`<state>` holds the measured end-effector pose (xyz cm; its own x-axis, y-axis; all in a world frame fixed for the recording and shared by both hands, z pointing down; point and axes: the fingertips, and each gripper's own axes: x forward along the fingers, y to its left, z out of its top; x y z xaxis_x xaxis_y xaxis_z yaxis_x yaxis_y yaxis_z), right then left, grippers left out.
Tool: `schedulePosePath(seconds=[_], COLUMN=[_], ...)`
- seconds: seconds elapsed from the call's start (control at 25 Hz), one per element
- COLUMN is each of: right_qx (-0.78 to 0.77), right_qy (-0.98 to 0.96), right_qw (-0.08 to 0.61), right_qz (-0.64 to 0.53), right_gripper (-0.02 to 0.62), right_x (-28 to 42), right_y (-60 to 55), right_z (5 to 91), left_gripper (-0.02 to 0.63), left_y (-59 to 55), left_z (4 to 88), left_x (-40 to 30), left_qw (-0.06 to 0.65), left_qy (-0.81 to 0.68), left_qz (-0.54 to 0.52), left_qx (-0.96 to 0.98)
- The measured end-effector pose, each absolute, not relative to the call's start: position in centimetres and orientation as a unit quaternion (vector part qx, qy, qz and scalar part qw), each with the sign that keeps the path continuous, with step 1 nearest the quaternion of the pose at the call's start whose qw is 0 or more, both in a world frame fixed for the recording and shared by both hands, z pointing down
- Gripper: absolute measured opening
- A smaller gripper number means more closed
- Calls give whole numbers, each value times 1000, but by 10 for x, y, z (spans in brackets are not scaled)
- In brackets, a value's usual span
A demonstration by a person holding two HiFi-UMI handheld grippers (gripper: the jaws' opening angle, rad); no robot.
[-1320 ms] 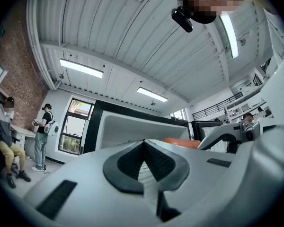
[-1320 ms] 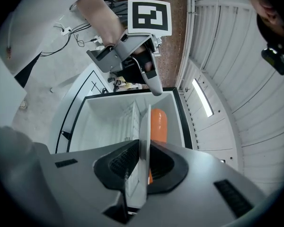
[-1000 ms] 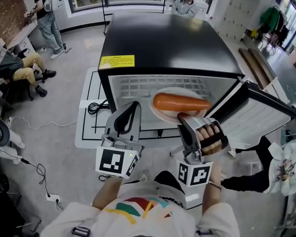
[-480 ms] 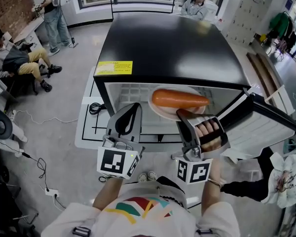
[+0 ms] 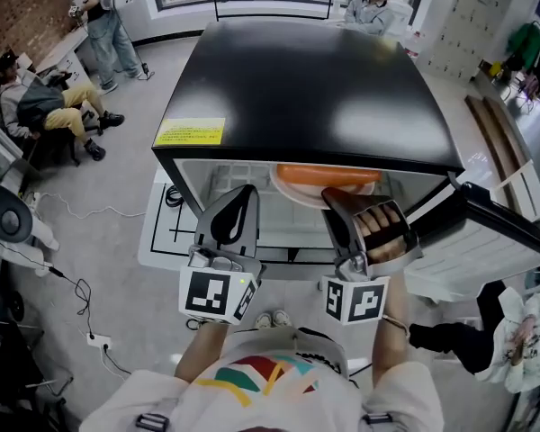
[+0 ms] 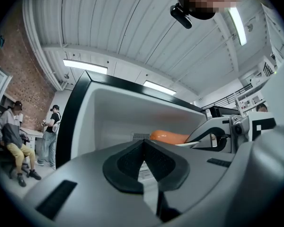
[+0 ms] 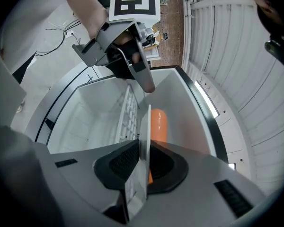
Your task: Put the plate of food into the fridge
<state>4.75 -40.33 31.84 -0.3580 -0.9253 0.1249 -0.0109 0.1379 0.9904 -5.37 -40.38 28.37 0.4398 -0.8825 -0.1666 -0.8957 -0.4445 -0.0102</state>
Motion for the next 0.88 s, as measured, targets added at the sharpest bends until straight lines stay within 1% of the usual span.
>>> schedulePosePath(seconds=[0.48,0.88], right_qx=[343,312], right_qy=[-648,-662], right_qw=[430,450], right_qz=[-527,-511], right_gripper=[46,51], right_x=[43,38], right_y=[-426,-444], right_z=[330,340], left_gripper=[6,5], left_y=[-416,-424], left_z=[293,304], left_x=[-52,-51], left_qw=[41,28], left_qy=[536,537], left_qz=[54,42], left_qx=[-841,-842])
